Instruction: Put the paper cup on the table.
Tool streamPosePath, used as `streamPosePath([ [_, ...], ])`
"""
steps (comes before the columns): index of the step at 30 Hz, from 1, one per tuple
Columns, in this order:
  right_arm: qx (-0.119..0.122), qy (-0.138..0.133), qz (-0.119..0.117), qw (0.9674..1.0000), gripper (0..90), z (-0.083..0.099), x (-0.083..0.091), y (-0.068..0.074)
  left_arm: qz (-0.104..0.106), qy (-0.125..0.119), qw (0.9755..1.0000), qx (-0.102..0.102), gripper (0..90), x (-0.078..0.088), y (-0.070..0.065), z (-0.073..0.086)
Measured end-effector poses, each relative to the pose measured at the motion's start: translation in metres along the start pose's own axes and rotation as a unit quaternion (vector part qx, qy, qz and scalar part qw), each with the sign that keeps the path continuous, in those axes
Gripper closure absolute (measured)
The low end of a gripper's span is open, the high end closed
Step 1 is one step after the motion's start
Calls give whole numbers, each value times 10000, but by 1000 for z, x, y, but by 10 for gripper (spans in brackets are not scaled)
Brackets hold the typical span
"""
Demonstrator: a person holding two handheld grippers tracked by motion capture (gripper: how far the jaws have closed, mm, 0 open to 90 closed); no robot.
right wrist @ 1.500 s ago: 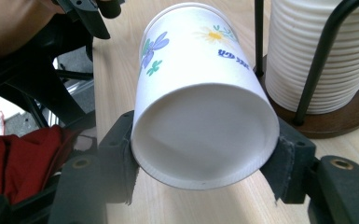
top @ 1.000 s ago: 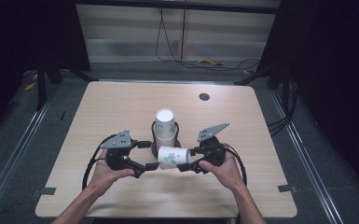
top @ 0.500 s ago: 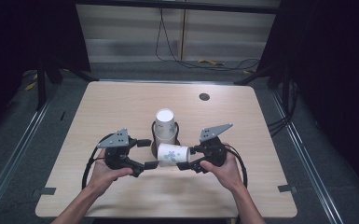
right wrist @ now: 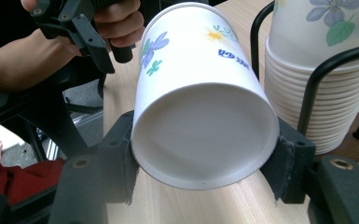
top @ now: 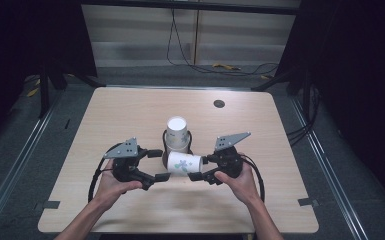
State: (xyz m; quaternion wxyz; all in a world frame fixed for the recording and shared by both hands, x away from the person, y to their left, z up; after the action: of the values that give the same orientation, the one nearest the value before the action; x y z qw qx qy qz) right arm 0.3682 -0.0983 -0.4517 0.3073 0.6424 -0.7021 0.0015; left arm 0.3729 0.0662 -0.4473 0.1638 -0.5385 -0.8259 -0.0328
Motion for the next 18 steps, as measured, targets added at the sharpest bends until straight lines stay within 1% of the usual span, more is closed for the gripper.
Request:
streamPosePath([
  [3,1,-88,-46,10000,368,-2,-1,-1,24,-6,10000,4,156,-1,0,0],
  [4,8,-105,-48,9999,368,-3,-2,-1,-3,1,10000,2,156,-1,1,0],
  [5,17,-121,-57,9999,368,-4,-2,-1,20,-19,10000,29,156,-1,1,0],
  [6,15,-135,-73,9999,368,-4,-3,-1,29,-16,10000,5,156,0,2,0],
  [9,29,-146,-83,9999,368,-5,-4,-2,15,-62,10000,24,156,2,2,-1],
  [11,27,-186,-113,9998,368,-6,-5,0,55,-103,9999,48,156,3,2,-3],
  [14,47,-191,-112,9997,368,-6,-6,2,57,-104,9999,43,155,3,0,-5],
  [16,72,-207,-116,9997,368,-7,-5,3,113,-109,9999,13,154,3,-2,-5],
  [18,82,-225,-118,9996,368,-7,-5,4,84,-84,9999,-56,155,2,-3,-5],
])
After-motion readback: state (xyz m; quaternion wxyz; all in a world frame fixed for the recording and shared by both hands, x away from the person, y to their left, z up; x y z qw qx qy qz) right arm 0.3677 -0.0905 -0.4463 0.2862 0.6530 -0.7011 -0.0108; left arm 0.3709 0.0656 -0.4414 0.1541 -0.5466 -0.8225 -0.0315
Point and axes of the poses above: each handheld gripper's, and its own axes: x roughly backward along the jaws, z roughly out of its underside, y roughly to its left, the point moved 8 cm from there along -x, roughly forward along the jaws, and after that the axes turned 11 degrees about -z, right-handed, at the moved point
